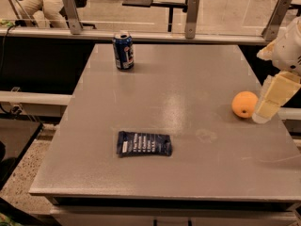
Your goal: Move orange near rxbar blueberry
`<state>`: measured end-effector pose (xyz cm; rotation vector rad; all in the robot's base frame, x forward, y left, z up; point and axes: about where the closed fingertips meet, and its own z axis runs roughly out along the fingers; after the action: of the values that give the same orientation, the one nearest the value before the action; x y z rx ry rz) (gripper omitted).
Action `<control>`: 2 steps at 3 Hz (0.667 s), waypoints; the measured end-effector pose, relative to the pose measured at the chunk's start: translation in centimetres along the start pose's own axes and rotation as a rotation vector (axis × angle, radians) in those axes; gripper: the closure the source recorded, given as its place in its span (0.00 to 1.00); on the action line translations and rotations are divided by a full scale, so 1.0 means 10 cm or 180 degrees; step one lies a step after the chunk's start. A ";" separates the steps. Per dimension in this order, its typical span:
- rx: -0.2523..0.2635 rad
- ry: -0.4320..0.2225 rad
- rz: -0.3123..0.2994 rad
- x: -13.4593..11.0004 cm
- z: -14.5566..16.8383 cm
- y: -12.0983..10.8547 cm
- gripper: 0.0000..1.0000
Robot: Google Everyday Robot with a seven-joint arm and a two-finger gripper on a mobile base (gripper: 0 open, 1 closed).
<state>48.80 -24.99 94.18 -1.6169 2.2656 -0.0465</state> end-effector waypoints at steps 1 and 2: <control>-0.0022 -0.0075 0.0086 0.14 0.24 -0.20 0.00; -0.0054 -0.0090 0.0150 0.28 0.46 -0.29 0.00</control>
Offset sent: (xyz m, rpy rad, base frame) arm 0.0451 -0.0432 -0.0714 0.0611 0.0313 -0.0549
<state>52.07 -27.73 89.79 -1.5620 2.2877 0.0076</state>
